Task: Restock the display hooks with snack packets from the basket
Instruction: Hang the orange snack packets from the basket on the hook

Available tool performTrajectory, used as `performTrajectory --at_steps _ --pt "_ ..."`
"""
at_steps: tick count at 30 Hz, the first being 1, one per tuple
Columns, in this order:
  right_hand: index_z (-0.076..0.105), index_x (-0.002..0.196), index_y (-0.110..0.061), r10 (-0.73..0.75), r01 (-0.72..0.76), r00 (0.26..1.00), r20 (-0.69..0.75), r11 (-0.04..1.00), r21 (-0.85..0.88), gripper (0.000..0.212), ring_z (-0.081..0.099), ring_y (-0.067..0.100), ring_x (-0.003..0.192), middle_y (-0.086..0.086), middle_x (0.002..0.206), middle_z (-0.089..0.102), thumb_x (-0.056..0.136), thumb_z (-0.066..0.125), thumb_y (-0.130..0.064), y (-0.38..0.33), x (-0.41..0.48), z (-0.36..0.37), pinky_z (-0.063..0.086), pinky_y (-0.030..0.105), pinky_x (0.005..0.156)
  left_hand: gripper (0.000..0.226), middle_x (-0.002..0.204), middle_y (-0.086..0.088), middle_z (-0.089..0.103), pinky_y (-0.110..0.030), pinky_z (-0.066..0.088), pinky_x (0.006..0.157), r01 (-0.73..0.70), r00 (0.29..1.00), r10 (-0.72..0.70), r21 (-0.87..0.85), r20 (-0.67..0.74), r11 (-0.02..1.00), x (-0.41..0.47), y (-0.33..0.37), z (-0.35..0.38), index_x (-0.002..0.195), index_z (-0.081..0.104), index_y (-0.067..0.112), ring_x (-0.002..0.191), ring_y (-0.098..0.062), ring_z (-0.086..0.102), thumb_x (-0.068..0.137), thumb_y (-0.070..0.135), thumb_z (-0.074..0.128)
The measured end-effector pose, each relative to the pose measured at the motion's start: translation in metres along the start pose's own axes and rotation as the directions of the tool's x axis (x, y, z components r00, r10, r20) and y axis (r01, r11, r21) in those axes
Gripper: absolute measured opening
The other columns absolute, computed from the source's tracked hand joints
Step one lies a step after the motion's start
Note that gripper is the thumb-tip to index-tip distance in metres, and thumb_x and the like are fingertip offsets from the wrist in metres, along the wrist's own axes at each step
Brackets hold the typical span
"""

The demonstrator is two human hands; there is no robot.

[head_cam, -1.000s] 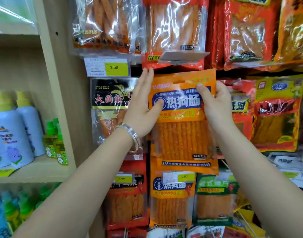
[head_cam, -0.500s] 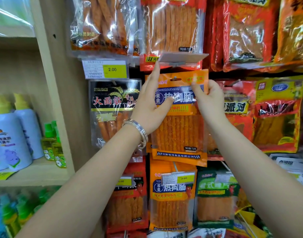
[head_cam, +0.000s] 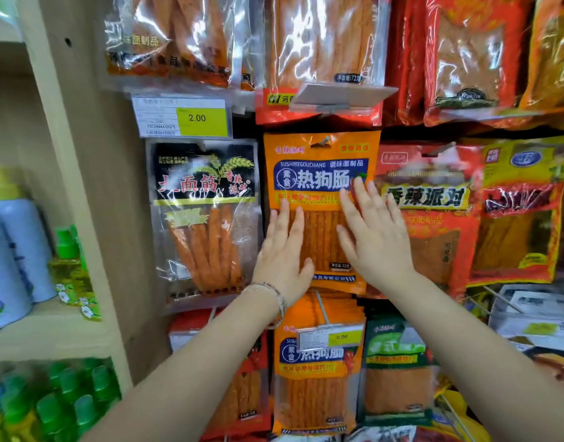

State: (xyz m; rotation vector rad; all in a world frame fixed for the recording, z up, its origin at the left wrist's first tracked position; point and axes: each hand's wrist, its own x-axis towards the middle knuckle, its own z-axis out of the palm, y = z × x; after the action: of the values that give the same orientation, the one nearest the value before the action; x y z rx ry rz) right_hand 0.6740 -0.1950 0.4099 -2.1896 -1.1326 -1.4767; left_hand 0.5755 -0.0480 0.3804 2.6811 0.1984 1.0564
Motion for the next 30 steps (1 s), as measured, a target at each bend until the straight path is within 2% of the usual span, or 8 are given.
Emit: performTrajectory --at_steps 5,12,18,21,24,27,28,30 --pt "0.031 0.147 -0.009 0.014 0.003 0.983 0.185 0.996 -0.092 0.059 0.028 0.031 0.141 0.018 0.154 0.026 0.094 0.051 -0.026 0.000 0.017 0.018 0.016 0.048 0.115 0.086 0.147 0.006 -0.036 -0.036 0.002 0.113 0.065 0.996 -0.065 -0.004 0.058 0.998 0.024 -0.008 0.009 0.148 -0.013 0.021 0.141 -0.017 -0.021 0.090 0.026 0.050" --pt "0.011 0.151 -0.013 0.087 -0.015 0.930 0.357 0.979 -0.201 0.059 0.016 0.024 0.146 0.013 0.159 0.009 0.096 0.032 -0.019 -0.004 0.044 0.034 0.004 0.043 0.116 0.085 0.152 0.001 -0.031 -0.044 0.007 0.115 0.182 0.974 -0.173 -0.053 0.146 0.982 0.050 -0.012 0.015 0.148 -0.011 0.018 0.142 -0.022 -0.020 0.089 0.020 0.050" --pt "0.018 0.149 -0.017 0.113 0.004 0.874 0.473 0.971 -0.238 0.061 0.022 0.025 0.143 0.010 0.159 0.014 0.092 0.039 -0.018 -0.005 0.065 0.023 0.019 0.042 0.111 0.078 0.156 -0.007 -0.019 -0.035 0.003 0.117 0.268 0.945 -0.242 -0.097 0.218 0.959 0.063 0.001 -0.002 0.150 -0.001 0.011 0.144 -0.026 -0.010 0.091 0.019 0.050" --pt "0.038 0.142 -0.019 0.101 -0.074 0.908 0.406 0.994 -0.082 0.052 0.043 0.030 0.128 0.009 0.147 0.041 0.090 0.046 -0.021 -0.003 0.057 0.008 0.029 0.043 0.103 0.065 0.158 -0.012 0.003 -0.023 0.009 0.113 0.295 0.941 -0.246 -0.205 0.234 0.933 0.057 0.014 -0.017 0.149 0.014 0.007 0.145 -0.022 0.008 0.093 0.018 0.047" --pt "0.054 0.130 -0.020 0.130 -0.197 0.950 0.283 0.954 0.225 0.042 0.054 0.032 0.112 0.009 0.123 0.061 0.088 0.051 -0.024 -0.008 0.028 -0.012 0.039 0.041 0.092 0.052 0.149 -0.013 0.033 -0.008 0.016 0.099 0.265 0.962 -0.227 -0.316 0.153 0.911 0.029 0.028 -0.028 0.142 0.035 0.006 0.137 -0.021 0.031 0.093 0.013 0.049" --pt "0.060 0.117 -0.022 0.202 -0.367 0.914 0.353 0.781 0.505 0.030 0.059 0.025 0.095 0.000 0.102 0.062 0.087 0.058 -0.026 -0.020 -0.013 -0.028 0.048 0.038 0.083 0.036 0.130 -0.007 0.053 -0.008 0.036 0.086 0.269 0.960 -0.273 -0.484 0.063 0.833 -0.020 0.036 -0.034 0.128 0.054 0.012 0.104 -0.012 0.056 0.091 0.009 0.052" --pt "0.060 0.111 -0.024 0.213 -0.426 0.891 0.400 0.696 0.578 0.024 0.059 0.020 0.086 -0.003 0.094 0.060 0.086 0.060 -0.025 -0.026 -0.029 -0.032 0.048 0.036 0.080 0.031 0.119 -0.003 0.058 -0.009 0.042 0.081 0.271 0.954 -0.298 -0.533 0.037 0.802 -0.041 0.036 -0.034 0.120 0.059 0.013 0.091 -0.007 0.058 0.090 0.007 0.054" --pt "0.057 0.101 -0.028 0.203 -0.500 0.858 0.472 0.541 0.676 0.017 0.055 0.015 0.074 -0.005 0.084 0.057 0.086 0.062 -0.021 -0.044 -0.064 -0.038 0.047 0.032 0.075 0.026 0.102 0.002 0.061 -0.011 0.045 0.080 0.311 0.928 -0.373 -0.595 0.020 0.741 -0.089 0.030 -0.029 0.107 0.063 0.015 0.082 -0.004 0.057 0.088 0.000 0.056"
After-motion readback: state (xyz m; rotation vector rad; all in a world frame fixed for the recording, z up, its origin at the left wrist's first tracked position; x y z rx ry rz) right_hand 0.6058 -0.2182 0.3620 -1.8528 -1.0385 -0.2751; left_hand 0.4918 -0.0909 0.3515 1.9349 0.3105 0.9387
